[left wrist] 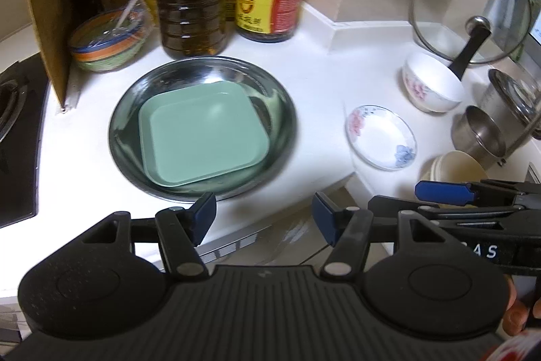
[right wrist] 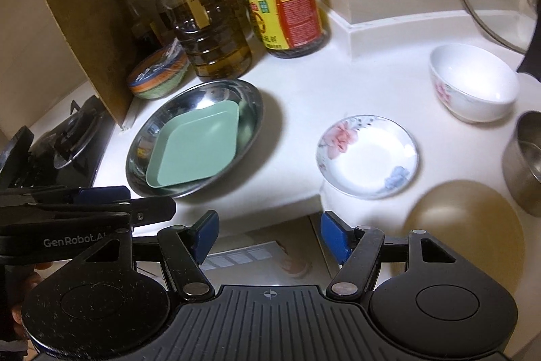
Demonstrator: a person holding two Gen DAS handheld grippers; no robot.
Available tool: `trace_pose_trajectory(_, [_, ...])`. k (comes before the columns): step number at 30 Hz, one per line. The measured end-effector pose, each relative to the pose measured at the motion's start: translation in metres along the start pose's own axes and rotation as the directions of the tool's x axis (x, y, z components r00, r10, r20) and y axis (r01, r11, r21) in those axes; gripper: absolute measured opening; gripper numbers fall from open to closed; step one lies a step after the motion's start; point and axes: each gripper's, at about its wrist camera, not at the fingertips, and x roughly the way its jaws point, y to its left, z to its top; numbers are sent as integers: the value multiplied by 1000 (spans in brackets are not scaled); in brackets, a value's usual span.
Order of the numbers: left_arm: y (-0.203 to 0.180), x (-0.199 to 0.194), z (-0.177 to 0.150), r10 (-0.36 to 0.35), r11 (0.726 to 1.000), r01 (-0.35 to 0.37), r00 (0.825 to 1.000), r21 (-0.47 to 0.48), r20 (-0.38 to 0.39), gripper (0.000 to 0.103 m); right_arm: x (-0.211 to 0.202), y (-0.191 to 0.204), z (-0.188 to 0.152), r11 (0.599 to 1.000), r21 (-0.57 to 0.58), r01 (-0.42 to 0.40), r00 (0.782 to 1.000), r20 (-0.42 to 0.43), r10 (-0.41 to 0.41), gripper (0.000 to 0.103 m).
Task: Organize plates and bowls
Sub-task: 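Move the right tool to the small floral saucer and close on its rim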
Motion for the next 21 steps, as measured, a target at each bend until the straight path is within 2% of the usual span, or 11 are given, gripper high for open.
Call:
trace_pose_trajectory(11, [-27, 5, 6, -54, 996, 54, 999, 65, 1, 61, -19, -18, -5, 997, 48, 56, 998, 33, -57, 67])
trace_pose_trajectory(21, [-35, 12, 18, -68, 994, 67, 998, 92, 12, 61, -26, -27, 2, 995, 65, 74, 995, 67, -78, 67])
